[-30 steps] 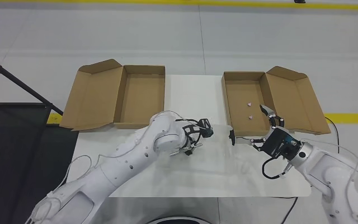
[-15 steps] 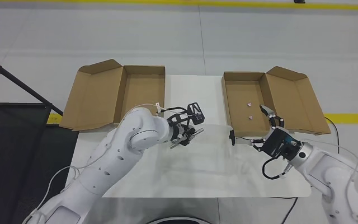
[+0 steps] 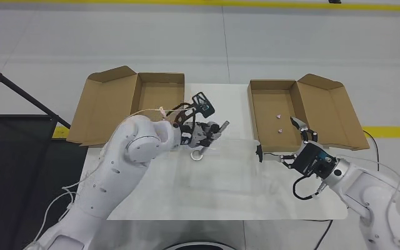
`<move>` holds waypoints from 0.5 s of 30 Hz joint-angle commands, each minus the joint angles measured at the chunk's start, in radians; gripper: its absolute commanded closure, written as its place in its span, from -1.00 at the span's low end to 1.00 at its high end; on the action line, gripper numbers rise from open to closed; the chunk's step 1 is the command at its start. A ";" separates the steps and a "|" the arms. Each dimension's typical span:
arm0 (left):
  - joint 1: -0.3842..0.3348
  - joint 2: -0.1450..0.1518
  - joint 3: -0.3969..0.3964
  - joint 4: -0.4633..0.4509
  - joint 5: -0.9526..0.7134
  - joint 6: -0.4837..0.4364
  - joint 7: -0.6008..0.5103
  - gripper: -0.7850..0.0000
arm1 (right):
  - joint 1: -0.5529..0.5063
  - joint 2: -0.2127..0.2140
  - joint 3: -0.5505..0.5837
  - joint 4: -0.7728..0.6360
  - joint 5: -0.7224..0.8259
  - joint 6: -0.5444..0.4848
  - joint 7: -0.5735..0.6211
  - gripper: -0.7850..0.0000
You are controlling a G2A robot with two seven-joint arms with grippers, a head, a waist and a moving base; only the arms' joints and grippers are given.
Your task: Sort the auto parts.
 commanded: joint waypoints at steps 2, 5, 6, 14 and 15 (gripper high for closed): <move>0.020 0.003 -0.045 -0.003 -0.070 -0.008 0.084 1.00 | 0.000 0.000 0.000 0.000 0.000 0.000 0.000 -1.00; 0.037 0.005 -0.079 0.004 -0.167 -0.040 0.154 1.00 | 0.000 0.000 0.000 0.000 0.000 0.000 0.000 -1.00; 0.037 0.007 -0.088 0.006 -0.174 -0.048 0.162 1.00 | 0.000 0.000 0.000 0.000 0.000 0.000 0.000 -1.00; 0.034 0.020 -0.125 -0.005 -0.123 -0.025 0.144 1.00 | 0.000 0.000 0.000 0.000 0.000 0.000 0.000 -1.00; 0.033 0.024 -0.143 0.000 -0.098 -0.004 0.136 1.00 | 0.000 0.000 0.000 0.000 0.000 0.000 0.000 -1.00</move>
